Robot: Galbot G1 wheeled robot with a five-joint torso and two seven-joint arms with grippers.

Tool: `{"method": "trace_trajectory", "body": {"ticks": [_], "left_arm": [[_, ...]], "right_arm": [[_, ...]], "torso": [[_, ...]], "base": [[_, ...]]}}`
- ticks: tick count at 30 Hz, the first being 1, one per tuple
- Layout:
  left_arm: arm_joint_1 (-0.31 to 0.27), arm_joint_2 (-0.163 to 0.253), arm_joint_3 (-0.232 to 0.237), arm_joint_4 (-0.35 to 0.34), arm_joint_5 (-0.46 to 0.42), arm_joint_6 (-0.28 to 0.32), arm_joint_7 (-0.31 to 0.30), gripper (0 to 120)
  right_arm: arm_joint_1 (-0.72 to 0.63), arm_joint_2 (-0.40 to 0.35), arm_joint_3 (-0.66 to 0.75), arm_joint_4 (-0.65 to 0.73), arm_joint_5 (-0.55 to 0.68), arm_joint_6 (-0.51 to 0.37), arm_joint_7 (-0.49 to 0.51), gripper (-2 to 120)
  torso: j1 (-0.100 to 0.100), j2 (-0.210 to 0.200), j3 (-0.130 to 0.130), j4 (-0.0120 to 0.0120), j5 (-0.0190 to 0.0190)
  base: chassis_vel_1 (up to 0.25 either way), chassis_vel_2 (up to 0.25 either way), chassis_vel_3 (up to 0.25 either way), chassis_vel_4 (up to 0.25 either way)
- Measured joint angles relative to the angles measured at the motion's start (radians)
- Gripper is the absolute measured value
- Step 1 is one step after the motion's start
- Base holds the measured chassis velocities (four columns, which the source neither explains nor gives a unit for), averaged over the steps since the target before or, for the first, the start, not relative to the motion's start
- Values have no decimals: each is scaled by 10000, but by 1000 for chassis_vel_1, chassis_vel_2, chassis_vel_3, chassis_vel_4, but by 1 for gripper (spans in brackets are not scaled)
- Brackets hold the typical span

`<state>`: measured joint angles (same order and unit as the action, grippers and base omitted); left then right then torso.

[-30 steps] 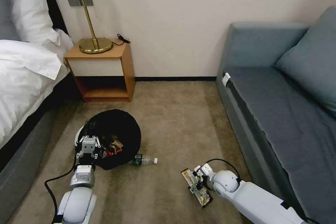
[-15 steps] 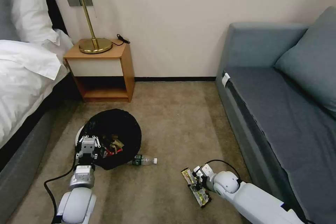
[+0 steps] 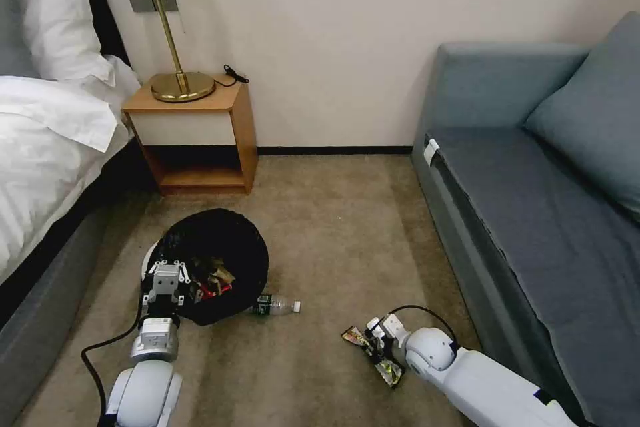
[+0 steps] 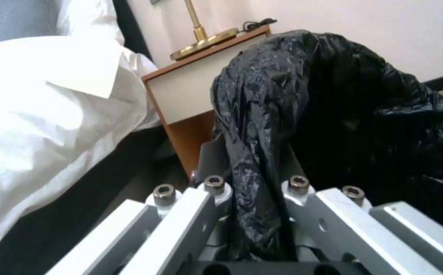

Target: Pick up the trash bin, then pick up the garbage on the floor and place it into the trash bin.

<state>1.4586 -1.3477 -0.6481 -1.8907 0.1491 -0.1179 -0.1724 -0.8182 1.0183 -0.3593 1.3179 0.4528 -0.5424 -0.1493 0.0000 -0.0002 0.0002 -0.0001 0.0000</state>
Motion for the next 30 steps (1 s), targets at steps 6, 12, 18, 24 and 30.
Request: {"method": "trace_trajectory", "body": {"ticks": [6, 12, 18, 24, 30], "left_arm": [[58, 25, -33, -64, -13, -20, 12, 4], [88, 50, -48, -112, -42, -28, 47, 4], [61, 24, -16, -110, -42, -80, 62, 4], [63, -14, 6, -83, -36, -184, 66, 4], [57, -81, 19, -53, -60, -192, 68, 4]], "right_arm": [[294, 149, 325, 491, -6, 66, -58, 0], [866, 711, 877, 864, -29, 706, -440, 0], [1596, 1631, 1388, 1015, 492, 1944, -1015, 0], [1927, 2287, 1710, 1324, 1617, 2479, -1320, 0], [1860, 2486, 1683, 2335, 3670, 2193, -1450, 0]], "torso": [[0, 0, 0, 1, 0], [0, 0, -1, 1, -1], [0, 0, -1, 3, -3], [0, 0, -1, 2, -3], [0, 1, -2, 1, -3]], "base": [[0, 0, 0, 0], [0, 0, 0, 0], [0, 0, 0, 0], [0, 0, 0, 0], [0, 0, 0, 0]]}}
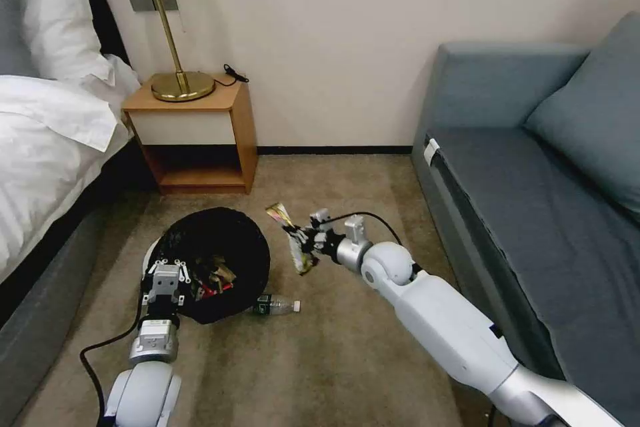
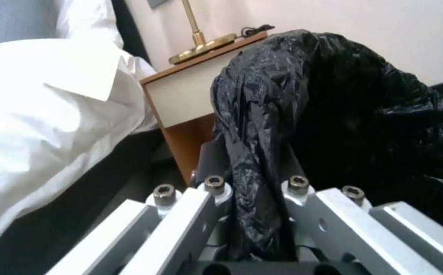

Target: Pick up the trash bin, then pick up the garbage on the floor and place it into the trash bin.

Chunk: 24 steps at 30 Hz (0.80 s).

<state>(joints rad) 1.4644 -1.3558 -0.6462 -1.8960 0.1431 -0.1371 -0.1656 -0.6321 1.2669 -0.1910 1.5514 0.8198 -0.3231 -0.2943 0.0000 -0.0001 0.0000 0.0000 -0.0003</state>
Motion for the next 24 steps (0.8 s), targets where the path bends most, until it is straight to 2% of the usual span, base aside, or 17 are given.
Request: {"method": "trace_trajectory", "body": {"ticks": [7, 15, 21, 24], "left_arm": [[51, -53, 130, -39, 42, 0, -9, 4], [92, -120, 217, -312, 72, 101, -52, 4], [95, -139, 279, -348, 69, 135, -57, 4], [29, -146, 317, -349, 68, 163, -56, 4]], "right_arm": [[-51, 612, -536, 89, 746, -91, -110, 0], [32, 1379, -1128, -1229, 32, 302, -67, 0], [139, 1578, -1382, -1781, -551, 512, 52, -1], [195, 1674, -1566, -2250, -1144, 600, 52, 13]], "torso": [[0, 0, -1, 1, 0], [0, 1, 0, 1, 2], [0, 1, 0, 0, 2], [0, 1, 0, 1, 2]], "base": [[0, 0, 0, 0], [0, 0, 0, 0], [0, 0, 0, 0], [0, 0, 0, 0]]}}
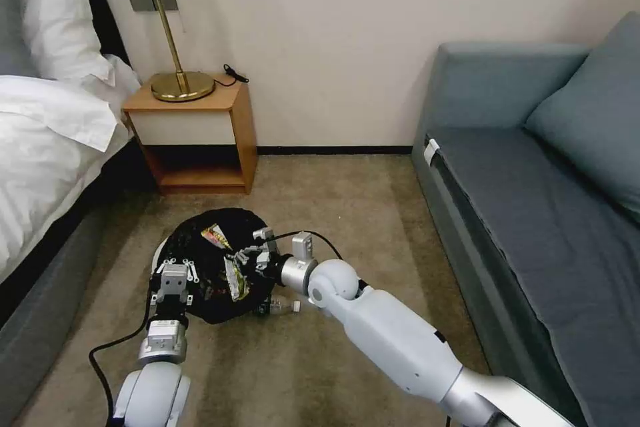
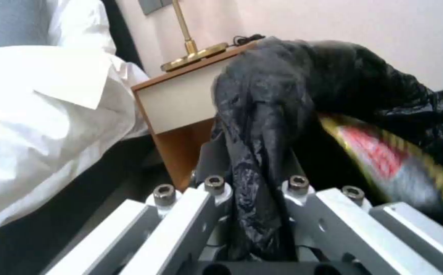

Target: Pick up the trash bin, then pick up the garbage on the floor and place it into the trash bin.

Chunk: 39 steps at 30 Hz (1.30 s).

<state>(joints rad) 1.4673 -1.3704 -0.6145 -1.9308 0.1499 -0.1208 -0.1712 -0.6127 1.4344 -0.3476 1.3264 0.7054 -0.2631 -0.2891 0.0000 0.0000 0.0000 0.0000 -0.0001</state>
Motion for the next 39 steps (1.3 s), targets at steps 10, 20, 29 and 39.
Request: {"method": "trace_trajectory", "body": {"ticks": [10, 20, 29, 39], "left_arm": [[-76, 37, -17, 94, -24, 40, 1, 4], [-122, 82, -208, 302, -62, 13, -115, 4], [-200, 199, -524, 425, -135, 212, -434, 4], [-678, 168, -1215, 429, -579, 802, -629, 4]], "right_arm": [[-10, -57, -111, -246, -457, 287, 71, 47], [42, -328, -40, 354, -130, -30, -446, 87], [240, -540, -6, 398, -1408, -375, -1166, 100], [1071, -482, -29, -1497, -3962, -273, -2023, 100]], "torso": [[0, 0, 0, 0, 1], [0, 0, 0, -1, 0], [0, 0, 0, 0, 1], [0, 0, 0, -1, 1]], "base": [[0, 0, 0, 0], [0, 0, 0, 0], [0, 0, 0, 0], [0, 0, 0, 0]]}}
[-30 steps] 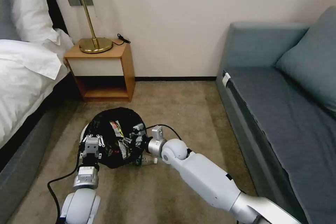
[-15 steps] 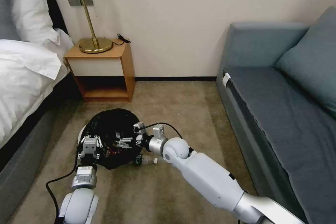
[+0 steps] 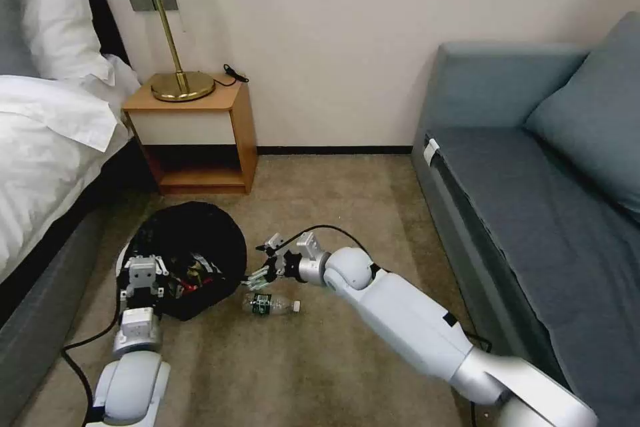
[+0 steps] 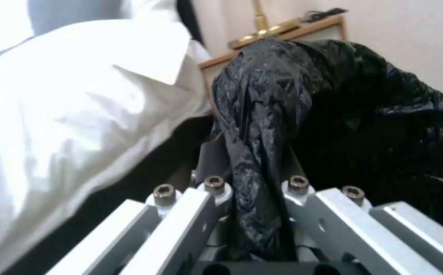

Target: Pick up the trash bin, then pick up the garbage on the floor and place it into the trash bin.

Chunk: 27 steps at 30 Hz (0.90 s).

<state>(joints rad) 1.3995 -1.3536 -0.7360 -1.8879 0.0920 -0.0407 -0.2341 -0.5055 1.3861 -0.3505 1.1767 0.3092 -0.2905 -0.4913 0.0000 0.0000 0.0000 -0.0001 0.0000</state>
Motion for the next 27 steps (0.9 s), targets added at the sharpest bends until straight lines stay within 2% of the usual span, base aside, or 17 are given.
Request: {"method": "trace_trajectory", "body": {"ticks": [2, 6, 7, 11, 19, 27], "left_arm": [[-55, 25, -74, -41, -89, 114, -41, 4], [-170, 61, -273, -328, -383, 457, -111, 4], [-170, 61, -273, -328, -383, 457, -111, 4], [-154, -59, -298, -491, -505, 557, -111, 4], [83, -269, -282, -561, -507, 359, -104, 4], [220, -322, -216, -764, -511, 315, -75, 4]], "right_arm": [[106, 104, 36, -469, -341, 88, -139, 100], [606, 580, 55, -2365, -1375, 558, -574, 100], [606, 580, 55, -2365, -1375, 558, -574, 100], [1113, 1202, -290, -4099, -2216, 926, -1022, 100], [1241, 2155, -954, -5497, -2926, 1335, -1175, 100], [1206, 2266, -953, -6625, -3528, 1854, -843, 100]], "torso": [[0, 0, 0, 1, 0], [0, 0, 1, 0, 0], [0, 0, 1, 0, 0], [0, 0, 1, 0, -3], [0, -1, 0, 4, -1], [0, 0, 0, -3, 0]], "base": [[0, 0, 0, 0], [0, 0, 0, 0], [0, 0, 0, 0], [0, 0, 0, 0], [0, 0, 0, 0], [0, 0, 0, 0]]}}
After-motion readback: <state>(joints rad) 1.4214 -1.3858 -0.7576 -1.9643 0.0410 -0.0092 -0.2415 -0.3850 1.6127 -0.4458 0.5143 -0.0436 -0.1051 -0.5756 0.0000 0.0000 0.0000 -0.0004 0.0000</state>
